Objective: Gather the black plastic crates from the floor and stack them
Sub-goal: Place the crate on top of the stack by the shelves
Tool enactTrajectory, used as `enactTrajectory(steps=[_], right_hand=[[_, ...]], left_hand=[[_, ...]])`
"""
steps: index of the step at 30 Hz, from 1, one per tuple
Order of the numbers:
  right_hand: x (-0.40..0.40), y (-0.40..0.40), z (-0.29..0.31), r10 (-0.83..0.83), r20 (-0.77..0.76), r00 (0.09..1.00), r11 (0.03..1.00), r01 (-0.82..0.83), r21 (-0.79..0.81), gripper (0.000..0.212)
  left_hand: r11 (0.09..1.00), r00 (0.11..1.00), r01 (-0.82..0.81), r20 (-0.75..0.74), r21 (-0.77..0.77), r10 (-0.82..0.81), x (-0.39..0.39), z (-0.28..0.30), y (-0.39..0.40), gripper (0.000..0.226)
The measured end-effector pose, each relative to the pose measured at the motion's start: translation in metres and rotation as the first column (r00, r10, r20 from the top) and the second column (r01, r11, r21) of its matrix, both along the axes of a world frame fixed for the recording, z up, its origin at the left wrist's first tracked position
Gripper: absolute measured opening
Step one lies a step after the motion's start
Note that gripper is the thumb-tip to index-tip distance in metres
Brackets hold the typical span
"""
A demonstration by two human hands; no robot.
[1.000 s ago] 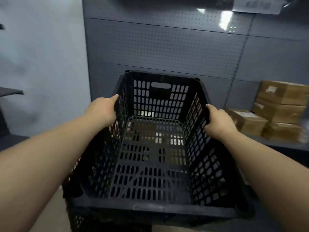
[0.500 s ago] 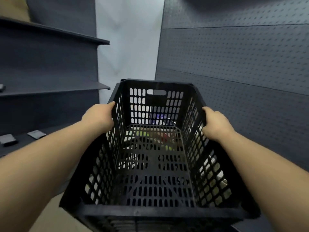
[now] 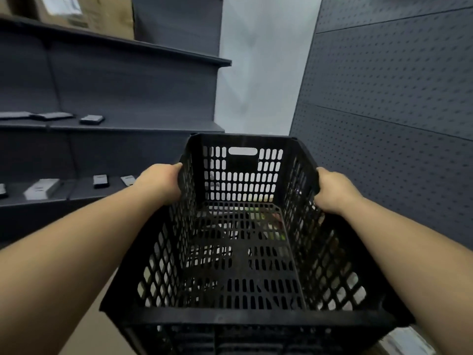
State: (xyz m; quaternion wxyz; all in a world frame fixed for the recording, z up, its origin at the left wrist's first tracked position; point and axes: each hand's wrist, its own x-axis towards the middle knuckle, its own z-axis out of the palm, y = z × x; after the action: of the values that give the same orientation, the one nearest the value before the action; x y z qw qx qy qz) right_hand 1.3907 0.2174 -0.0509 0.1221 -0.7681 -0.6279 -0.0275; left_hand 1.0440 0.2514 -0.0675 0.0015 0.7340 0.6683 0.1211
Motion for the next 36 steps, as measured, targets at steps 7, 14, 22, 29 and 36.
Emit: enactTrajectory(steps=[7,14,22,29,36], right_hand=[[0.030,0.067,-0.015,0.208,-0.001,0.978,0.977,-0.208,-0.045,0.048],[0.027,0.124,-0.043,0.307,-0.049,0.951,0.940,-0.310,-0.140,0.044],[0.034,0.150,-0.046,0.353,-0.033,0.935,0.923,-0.353,-0.155,0.053],[0.032,0.137,-0.047,0.312,-0.037,0.949,0.930,-0.313,-0.192,0.059],[0.029,0.064,-0.021,0.375,0.028,0.926,0.906,-0.360,-0.223,0.059]], left_hand=[[0.978,0.978,-0.205,-0.032,-0.030,0.204,0.026,-0.013,0.002,0.069],[0.949,0.952,-0.306,-0.010,-0.074,0.306,0.031,-0.025,0.019,0.057],[0.923,0.925,-0.371,0.049,-0.096,0.377,0.048,-0.032,0.034,0.065],[0.894,0.908,-0.411,0.003,-0.181,0.418,0.050,-0.035,0.029,0.071],[0.932,0.939,-0.336,0.026,-0.135,0.342,0.076,-0.009,-0.037,0.072]])
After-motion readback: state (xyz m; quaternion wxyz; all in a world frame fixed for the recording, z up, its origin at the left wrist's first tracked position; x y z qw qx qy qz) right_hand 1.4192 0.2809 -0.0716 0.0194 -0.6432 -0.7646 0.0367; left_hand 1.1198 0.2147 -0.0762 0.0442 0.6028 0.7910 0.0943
